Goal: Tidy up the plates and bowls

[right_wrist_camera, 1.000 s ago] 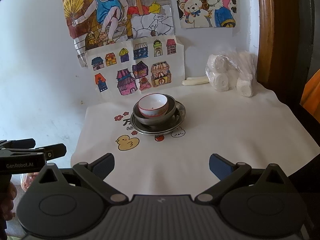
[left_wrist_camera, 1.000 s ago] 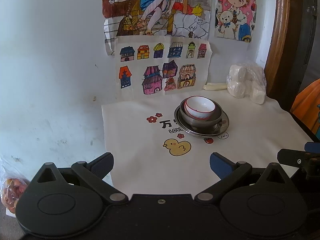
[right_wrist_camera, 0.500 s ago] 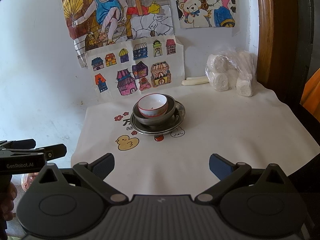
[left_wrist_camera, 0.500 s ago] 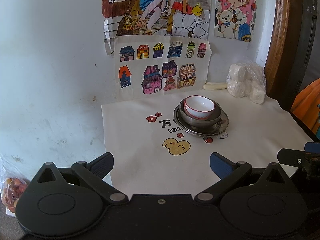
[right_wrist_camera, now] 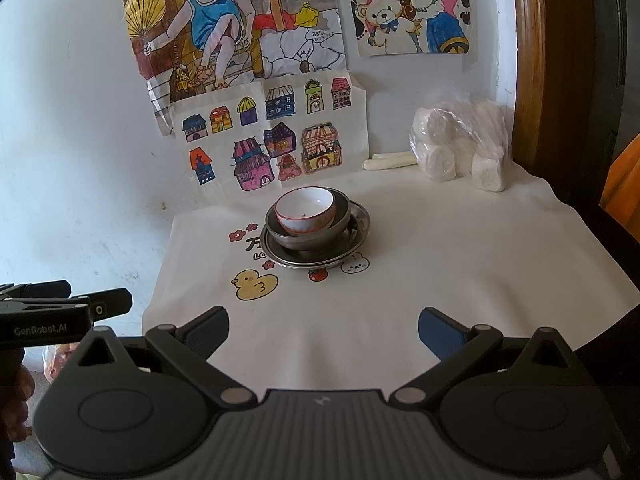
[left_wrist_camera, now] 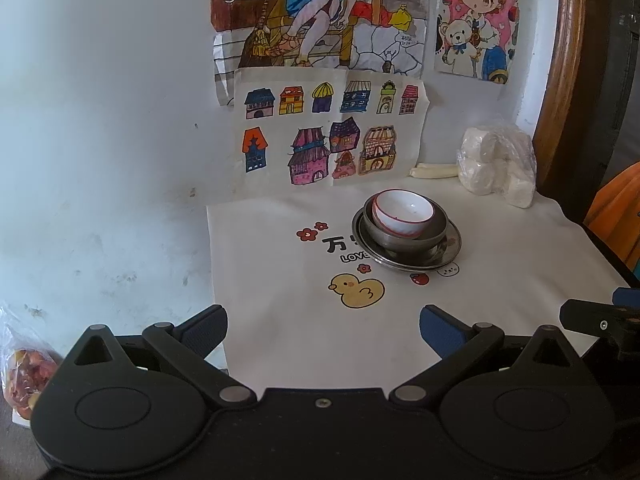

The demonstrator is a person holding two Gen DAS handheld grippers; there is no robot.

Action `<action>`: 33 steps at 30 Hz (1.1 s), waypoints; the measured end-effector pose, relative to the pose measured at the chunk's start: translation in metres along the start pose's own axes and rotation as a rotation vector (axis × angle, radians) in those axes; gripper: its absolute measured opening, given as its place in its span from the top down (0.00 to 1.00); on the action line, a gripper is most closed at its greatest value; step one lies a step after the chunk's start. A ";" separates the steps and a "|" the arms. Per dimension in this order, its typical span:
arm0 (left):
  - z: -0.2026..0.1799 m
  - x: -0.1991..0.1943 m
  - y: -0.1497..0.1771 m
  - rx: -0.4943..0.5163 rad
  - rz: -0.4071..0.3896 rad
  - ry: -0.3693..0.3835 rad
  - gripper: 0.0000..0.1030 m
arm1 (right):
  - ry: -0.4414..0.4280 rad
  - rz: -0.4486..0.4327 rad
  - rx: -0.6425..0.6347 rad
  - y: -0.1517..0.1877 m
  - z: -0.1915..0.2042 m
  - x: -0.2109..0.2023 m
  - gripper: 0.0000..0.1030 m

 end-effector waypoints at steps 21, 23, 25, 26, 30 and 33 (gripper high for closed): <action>0.000 0.004 0.000 -0.002 0.007 0.006 0.01 | 0.006 0.007 0.007 -0.001 0.003 0.004 0.00; 0.000 0.005 0.000 -0.002 0.009 0.006 0.01 | 0.006 0.008 0.009 -0.001 0.003 0.005 0.00; 0.000 0.005 0.000 -0.003 0.009 0.006 0.01 | 0.006 0.008 0.008 -0.001 0.004 0.006 0.00; 0.000 0.005 0.000 -0.003 0.010 0.007 0.01 | 0.006 0.008 0.009 -0.001 0.003 0.005 0.00; 0.000 0.007 0.000 -0.008 0.012 0.008 0.01 | 0.006 0.010 0.011 -0.001 0.004 0.007 0.00; 0.001 0.008 -0.001 -0.013 0.016 0.006 0.01 | 0.004 0.012 0.013 -0.001 0.004 0.009 0.00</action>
Point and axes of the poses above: each gripper's, at about its wrist camera, not at the fingertips, and x roughly the way its jaws point, z to its left, y to its underside, the point moved 6 cm from there along x, roughly the way its jaws point, and after that the axes turned 11 degrees about z, right-handed, at the moved point
